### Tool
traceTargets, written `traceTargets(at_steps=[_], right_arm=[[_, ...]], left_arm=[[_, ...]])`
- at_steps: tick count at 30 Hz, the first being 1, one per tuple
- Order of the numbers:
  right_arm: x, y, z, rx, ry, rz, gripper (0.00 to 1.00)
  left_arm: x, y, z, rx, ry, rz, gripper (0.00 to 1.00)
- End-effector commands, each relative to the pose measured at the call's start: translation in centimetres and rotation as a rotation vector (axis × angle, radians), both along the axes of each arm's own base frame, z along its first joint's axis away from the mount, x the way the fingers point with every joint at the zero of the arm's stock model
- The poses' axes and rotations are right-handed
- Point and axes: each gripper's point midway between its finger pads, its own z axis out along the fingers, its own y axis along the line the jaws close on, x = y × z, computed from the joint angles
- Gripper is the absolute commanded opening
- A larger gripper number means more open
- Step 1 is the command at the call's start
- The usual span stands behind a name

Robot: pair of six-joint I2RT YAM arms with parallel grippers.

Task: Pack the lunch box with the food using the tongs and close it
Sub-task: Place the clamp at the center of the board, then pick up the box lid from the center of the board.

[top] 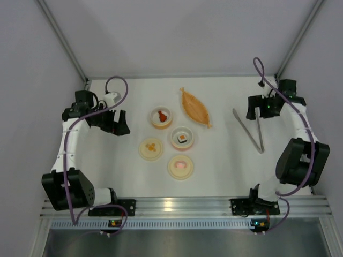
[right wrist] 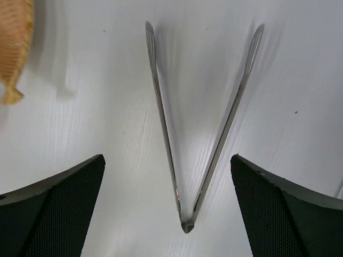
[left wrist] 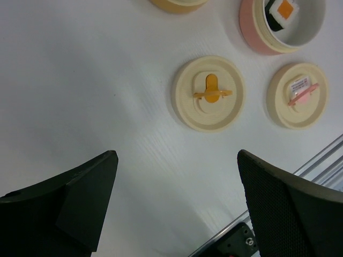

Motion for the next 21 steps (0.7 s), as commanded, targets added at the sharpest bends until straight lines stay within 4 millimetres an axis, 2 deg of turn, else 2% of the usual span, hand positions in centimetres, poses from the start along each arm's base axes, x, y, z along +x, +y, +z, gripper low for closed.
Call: traceTargets(at_steps=[1, 2, 4, 7, 10, 11, 13, 14, 15, 16, 17, 21], right_arm=[[-0.5, 1.9, 7.4, 0.076, -0.141, 0.051, 0.99], [-0.7, 2.5, 8.1, 0.089, -0.152, 0.072, 0.99], [-1.6, 3.7, 9.0, 0.124, -0.162, 0.106, 0.99], [-3.1, 5.5, 9.1, 0.179, -0.150, 0.146, 0.99], [-4.2, 6.9, 9.1, 0.222, -0.140, 0.167, 0.99], [-4.5, 7.1, 9.1, 0.235, -0.135, 0.169, 0.99], [-5.2, 7.3, 9.2, 0.235, -0.125, 0.167, 0.99], [-5.4, 7.3, 9.2, 0.232, -0.123, 0.160, 0.99], [-5.8, 7.2, 9.5, 0.223, -0.135, 0.156, 0.99], [-6.3, 7.3, 9.0, 0.226, -0.127, 0.152, 0.99], [-6.5, 7.3, 9.0, 0.225, -0.130, 0.150, 0.99], [-7.4, 7.5, 8.9, 0.228, -0.131, 0.144, 0.99]], left_arm=[[-2.5, 0.2, 0.4, 0.102, -0.085, -0.175, 0.98], [-3.2, -0.3, 1.2, 0.109, -0.137, -0.230, 0.98], [-3.6, -0.3, 1.5, 0.161, -0.228, -0.334, 0.98], [-4.0, -1.4, 2.2, 0.172, -0.371, -0.524, 0.98], [-3.9, -3.4, 2.0, 0.143, -0.415, -0.668, 0.98], [-4.0, -4.8, 2.0, 0.144, -0.413, -0.734, 0.97], [-4.3, -6.2, 0.1, 0.178, -0.331, -0.837, 0.93], [-4.9, -8.0, -0.6, 0.200, -0.316, -0.916, 0.92], [-5.1, -8.6, -1.5, 0.224, -0.297, -0.950, 0.91], [-4.8, -8.6, -2.6, 0.268, -0.263, -0.956, 0.90], [-4.4, -9.8, -3.1, 0.284, -0.295, -0.991, 0.90], [-3.5, -10.7, -5.4, 0.329, -0.249, -1.049, 0.89]])
